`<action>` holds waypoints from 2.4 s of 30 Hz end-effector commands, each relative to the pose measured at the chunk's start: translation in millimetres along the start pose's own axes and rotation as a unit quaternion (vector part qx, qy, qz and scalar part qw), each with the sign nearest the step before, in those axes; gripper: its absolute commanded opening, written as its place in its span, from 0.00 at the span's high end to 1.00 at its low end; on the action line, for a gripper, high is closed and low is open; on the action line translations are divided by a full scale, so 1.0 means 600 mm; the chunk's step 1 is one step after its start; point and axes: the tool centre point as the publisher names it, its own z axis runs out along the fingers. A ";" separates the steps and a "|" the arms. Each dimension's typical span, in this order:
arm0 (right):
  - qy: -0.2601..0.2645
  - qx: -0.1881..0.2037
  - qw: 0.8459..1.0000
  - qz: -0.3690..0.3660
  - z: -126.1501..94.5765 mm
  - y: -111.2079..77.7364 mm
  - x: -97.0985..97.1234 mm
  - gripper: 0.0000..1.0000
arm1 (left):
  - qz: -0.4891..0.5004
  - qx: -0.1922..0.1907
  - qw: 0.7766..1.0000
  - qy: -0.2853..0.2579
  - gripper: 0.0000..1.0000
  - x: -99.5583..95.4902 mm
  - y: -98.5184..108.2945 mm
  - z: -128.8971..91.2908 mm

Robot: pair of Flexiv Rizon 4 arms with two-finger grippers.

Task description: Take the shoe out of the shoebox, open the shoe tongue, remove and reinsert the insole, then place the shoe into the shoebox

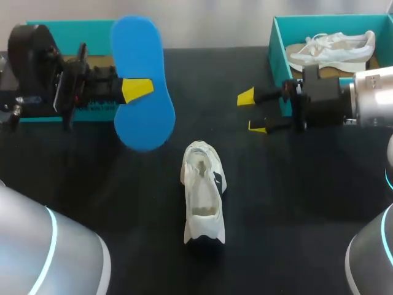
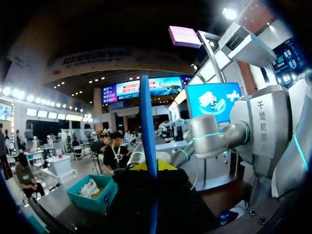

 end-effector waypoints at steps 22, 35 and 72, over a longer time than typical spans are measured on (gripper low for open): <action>0.037 0.040 0.998 0.038 0.007 0.013 0.047 0.00 | 0.326 0.025 0.945 0.018 1.00 -0.049 0.111 0.027; 0.057 0.058 0.994 0.067 0.013 0.028 0.044 0.00 | 0.467 0.055 0.882 0.030 1.00 -0.102 0.141 0.009; 0.082 0.064 0.990 0.095 0.017 0.048 0.062 0.00 | 0.661 0.076 0.744 0.057 1.00 -0.117 0.235 0.043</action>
